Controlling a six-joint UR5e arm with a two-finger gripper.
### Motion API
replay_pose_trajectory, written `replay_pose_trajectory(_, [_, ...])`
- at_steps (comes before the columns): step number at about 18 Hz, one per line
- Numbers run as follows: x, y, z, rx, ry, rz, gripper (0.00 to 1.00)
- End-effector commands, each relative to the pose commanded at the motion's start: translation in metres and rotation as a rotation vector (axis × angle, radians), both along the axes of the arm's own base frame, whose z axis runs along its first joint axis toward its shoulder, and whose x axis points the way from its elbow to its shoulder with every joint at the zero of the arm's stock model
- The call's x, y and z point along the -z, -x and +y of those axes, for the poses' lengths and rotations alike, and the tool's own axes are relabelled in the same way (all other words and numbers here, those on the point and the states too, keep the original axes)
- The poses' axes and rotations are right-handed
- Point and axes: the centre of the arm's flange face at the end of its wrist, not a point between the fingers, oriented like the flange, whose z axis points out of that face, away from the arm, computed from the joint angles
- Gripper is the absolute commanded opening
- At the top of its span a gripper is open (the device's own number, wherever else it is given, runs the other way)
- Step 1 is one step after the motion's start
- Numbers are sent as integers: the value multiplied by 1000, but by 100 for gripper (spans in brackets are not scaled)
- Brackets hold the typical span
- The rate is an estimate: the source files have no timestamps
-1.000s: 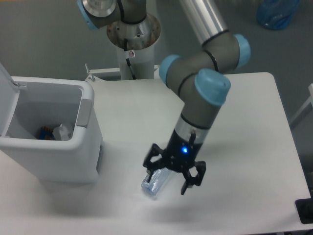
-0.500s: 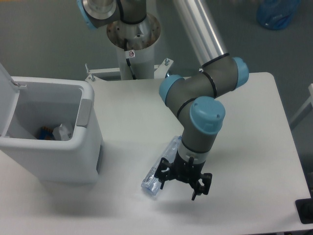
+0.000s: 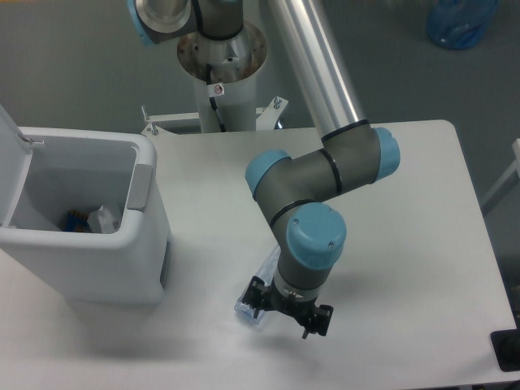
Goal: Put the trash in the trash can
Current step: 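Lower the gripper over the clear plastic bottle's cap end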
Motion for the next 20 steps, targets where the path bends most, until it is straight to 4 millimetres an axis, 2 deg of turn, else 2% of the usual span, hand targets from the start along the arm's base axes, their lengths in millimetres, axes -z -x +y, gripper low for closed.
replay_pose_trajectory(6, [16,-27,7,32,32,-30,100])
replay_pose_trajectory(11, [49,-32,10,54,114,-8,100])
replay_pose_trajectory(15, [50,-32,11,56,116,-5,100])
replay_pose_trajectory(16, [50,-31,12,54,116,-5,97])
replay_pose_trajectory(18, [50,-32,12,54,113,-9,80])
replay_pose_trajectory(20, [49,-32,12,54,112,-14,68])
